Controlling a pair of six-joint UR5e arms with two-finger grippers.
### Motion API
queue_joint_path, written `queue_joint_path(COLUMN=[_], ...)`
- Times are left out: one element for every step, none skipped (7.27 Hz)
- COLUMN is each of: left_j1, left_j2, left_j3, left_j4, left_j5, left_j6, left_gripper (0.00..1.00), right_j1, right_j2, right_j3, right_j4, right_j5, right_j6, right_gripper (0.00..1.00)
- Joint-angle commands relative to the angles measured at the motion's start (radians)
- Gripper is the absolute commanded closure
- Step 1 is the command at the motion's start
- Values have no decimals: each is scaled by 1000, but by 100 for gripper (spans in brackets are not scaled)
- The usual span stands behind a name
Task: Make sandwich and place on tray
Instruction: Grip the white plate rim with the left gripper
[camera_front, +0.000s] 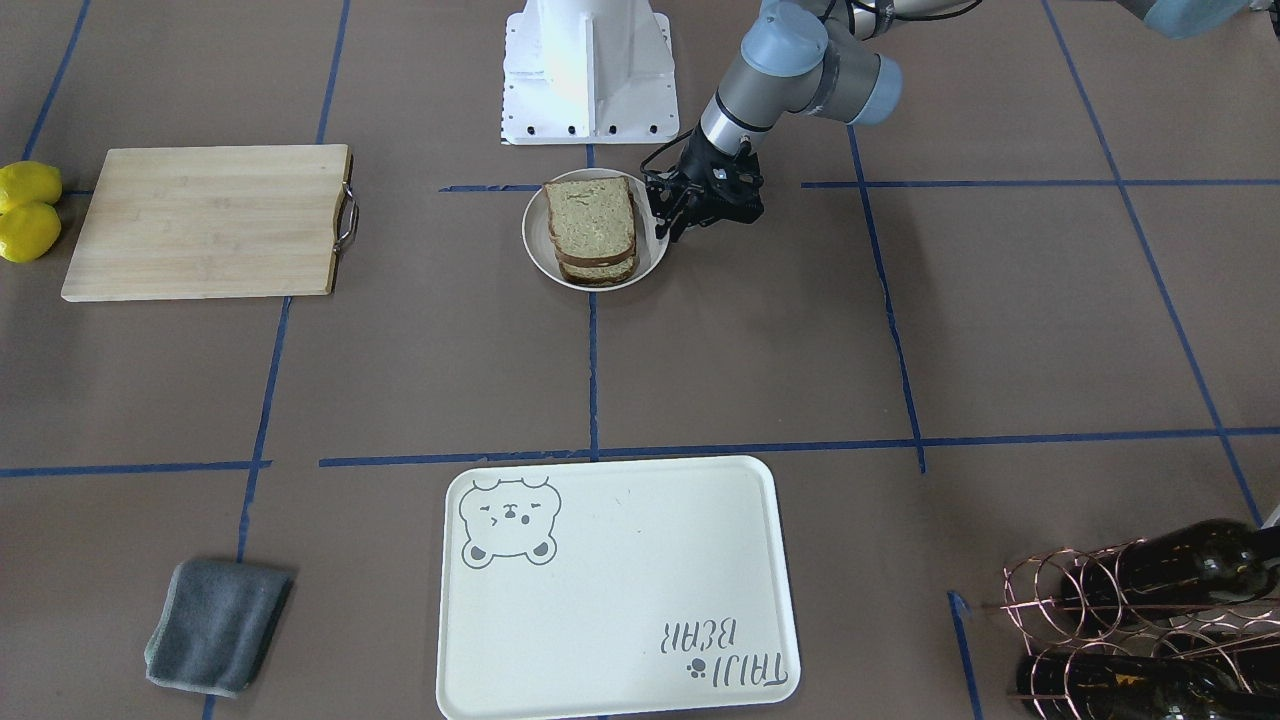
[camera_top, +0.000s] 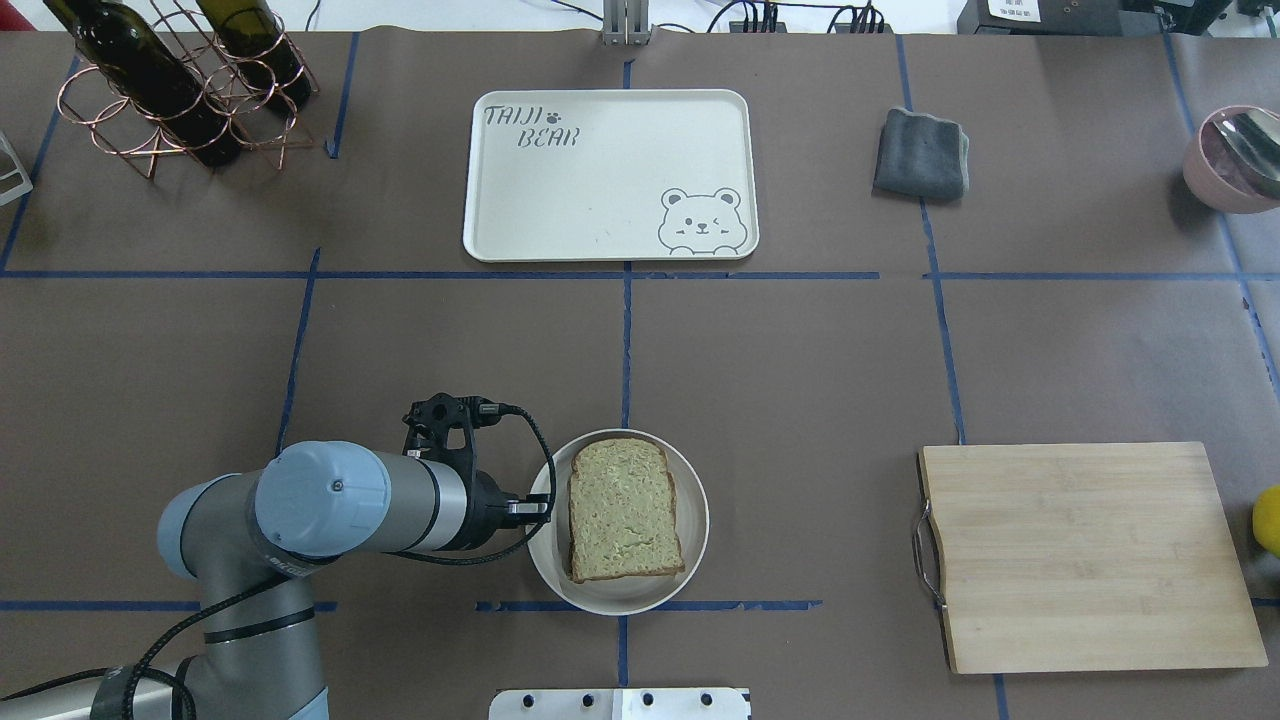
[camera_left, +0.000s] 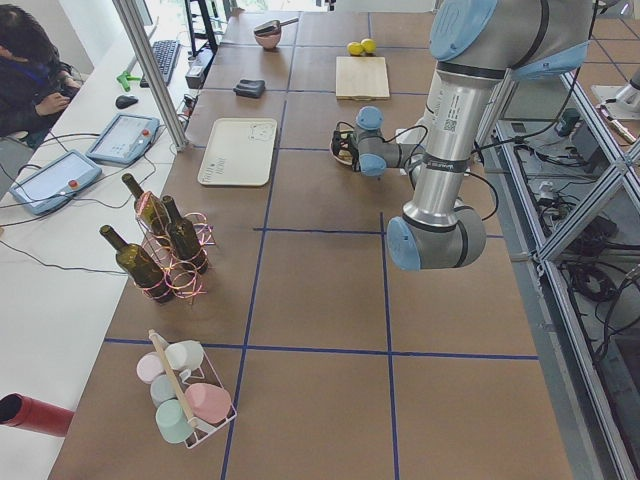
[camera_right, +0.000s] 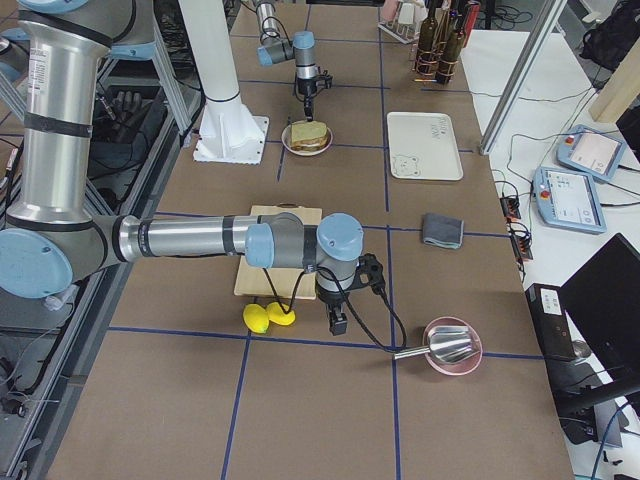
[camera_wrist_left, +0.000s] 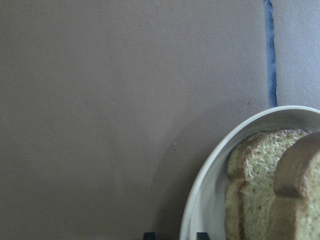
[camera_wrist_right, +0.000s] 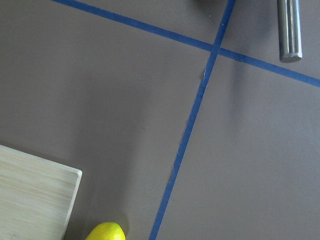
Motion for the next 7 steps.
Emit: queue_joint_path(left_j1=[-2, -5, -8, -46, -107, -168, -246], left_j2=[2, 2, 2, 1, -1, -20, -48], left_j3=[-13, -22, -45, -53, -53, -39, -18], left_j4=[0, 0, -2, -3, -6, 0, -2], left_j5=[-7, -11, -15, -30, -80, -135, -195], left_j6=[1, 5, 6, 5, 3, 9, 15], left_gripper=[100, 100, 100, 100, 100, 100, 100], right_j1=[0, 0, 0, 0, 0, 0, 0], right_j2=[2, 2, 2, 0, 0, 0, 2], right_j3=[0, -1, -1, -1, -1, -3, -3], right_j4=[0, 0, 0, 0, 0, 0, 0], right_j5=[0, 0, 0, -2, -2, -2, -3], right_j6=[0, 0, 0, -2, -2, 0, 0], right_gripper=[0, 0, 0, 0, 0, 0, 0])
